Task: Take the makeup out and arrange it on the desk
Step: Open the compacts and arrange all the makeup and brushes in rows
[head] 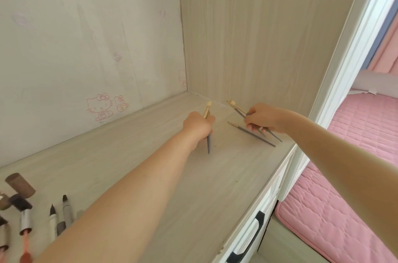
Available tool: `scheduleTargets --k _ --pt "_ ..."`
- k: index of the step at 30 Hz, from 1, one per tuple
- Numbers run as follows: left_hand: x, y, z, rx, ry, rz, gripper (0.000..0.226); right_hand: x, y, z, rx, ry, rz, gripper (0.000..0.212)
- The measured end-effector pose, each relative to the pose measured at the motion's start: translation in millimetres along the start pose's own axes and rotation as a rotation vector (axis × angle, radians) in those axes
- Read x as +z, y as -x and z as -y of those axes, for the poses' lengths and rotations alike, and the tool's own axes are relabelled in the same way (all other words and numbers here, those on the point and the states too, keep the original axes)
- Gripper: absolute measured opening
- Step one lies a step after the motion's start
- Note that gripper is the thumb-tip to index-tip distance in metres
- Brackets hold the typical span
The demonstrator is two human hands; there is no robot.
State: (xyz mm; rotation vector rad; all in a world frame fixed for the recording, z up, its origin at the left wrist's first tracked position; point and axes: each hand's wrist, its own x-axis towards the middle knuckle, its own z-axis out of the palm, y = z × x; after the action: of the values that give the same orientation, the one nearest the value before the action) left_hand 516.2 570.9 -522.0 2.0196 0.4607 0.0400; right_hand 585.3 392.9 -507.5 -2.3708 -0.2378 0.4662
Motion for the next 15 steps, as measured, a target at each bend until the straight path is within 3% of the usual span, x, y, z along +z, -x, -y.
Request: scheduleTargets --k 5,10,15 --pt "-14 9 9 -0.035 0.275 0.125 0.021 -1 2 -7 0.004 0.13 -0.078 0.015" --pt "-26 24 15 -0.007 0.306 0.193 0.022 9 4 -14 -0.089 0.484 -0.124 0.032" --pt "-35 35 19 0.003 0.275 0.22 0.027 19 0 -17 -0.072 0.522 -0.182 0.021"
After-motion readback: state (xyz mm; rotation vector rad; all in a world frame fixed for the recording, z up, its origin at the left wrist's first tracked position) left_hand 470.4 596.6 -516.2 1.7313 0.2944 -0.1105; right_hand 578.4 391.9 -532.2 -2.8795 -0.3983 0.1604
